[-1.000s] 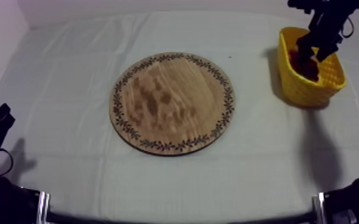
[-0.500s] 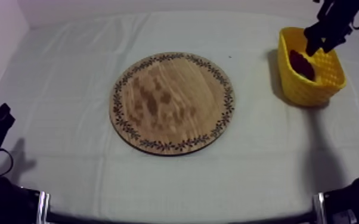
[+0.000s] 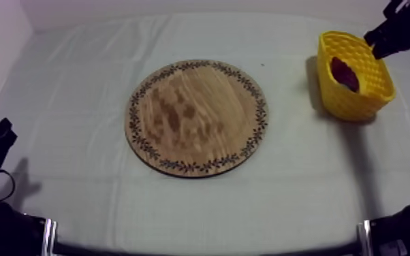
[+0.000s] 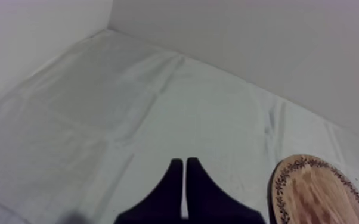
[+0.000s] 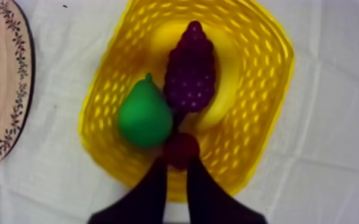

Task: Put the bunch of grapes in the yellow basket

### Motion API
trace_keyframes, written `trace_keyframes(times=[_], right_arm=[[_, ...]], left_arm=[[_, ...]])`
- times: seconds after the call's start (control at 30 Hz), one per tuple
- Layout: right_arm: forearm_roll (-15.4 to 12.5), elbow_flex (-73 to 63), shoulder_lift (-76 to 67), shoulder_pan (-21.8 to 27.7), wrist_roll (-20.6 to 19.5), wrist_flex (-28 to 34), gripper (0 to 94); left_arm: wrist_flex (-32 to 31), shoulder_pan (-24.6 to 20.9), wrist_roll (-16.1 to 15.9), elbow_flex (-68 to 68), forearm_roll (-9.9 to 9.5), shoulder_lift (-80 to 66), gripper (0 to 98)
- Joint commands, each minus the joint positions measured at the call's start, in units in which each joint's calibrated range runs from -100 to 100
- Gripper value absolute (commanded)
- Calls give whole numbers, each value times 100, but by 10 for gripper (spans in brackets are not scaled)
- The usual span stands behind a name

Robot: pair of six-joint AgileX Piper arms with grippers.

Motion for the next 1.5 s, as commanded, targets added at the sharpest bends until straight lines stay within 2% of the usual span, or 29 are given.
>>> trace_keyframes(times=[0.0, 0.3, 0.57, 0.7, 0.77, 0.83, 0.93, 1.0, 1.07, 1.13, 1.27, 1.37, 1.47], right_arm=[[105, 658, -703, -94, -252, -218, 27], [149, 2129, -2177, -370, -485, -1181, 6], [-64, 3926, -3356, -386, -693, -3287, 5], [-359, 4806, -4077, -443, -746, -4214, 5], [-617, 5234, -4477, -465, -673, -4604, 5], [-1023, 5655, -4896, -484, -374, -4902, 5], [-1782, 6228, -5538, -490, 409, -5048, 5], [-1997, 6498, -5952, -469, 687, -4954, 5], [-1960, 6638, -6340, -467, 674, -4718, 5], [-1795, 6716, -6734, -477, 504, -4390, 4], [-1279, 6817, -7516, -557, -348, -3814, 3], [-1099, 6862, -7984, -624, -772, -3652, 3], [-946, 6957, -8337, -687, -791, -3771, 4]], left_arm=[[3, -1, -1, 4, 1, 3, 0], [3, -1, -1, 4, 1, 3, 0], [3, -1, -1, 4, 1, 3, 0], [3, -1, -1, 4, 1, 3, 0], [3, -1, -1, 4, 1, 3, 0], [3, -1, -1, 4, 1, 3, 0], [3, -1, -1, 4, 1, 3, 0], [3, -1, -1, 4, 1, 3, 0], [3, -1, -3, 4, 1, 3, 0], [3, -1, -3, 4, 1, 3, 0], [3, -1, -2, 4, 1, 3, 0], [3, -1, -1, 4, 1, 3, 0], [3, -1, -1, 4, 1, 3, 0]])
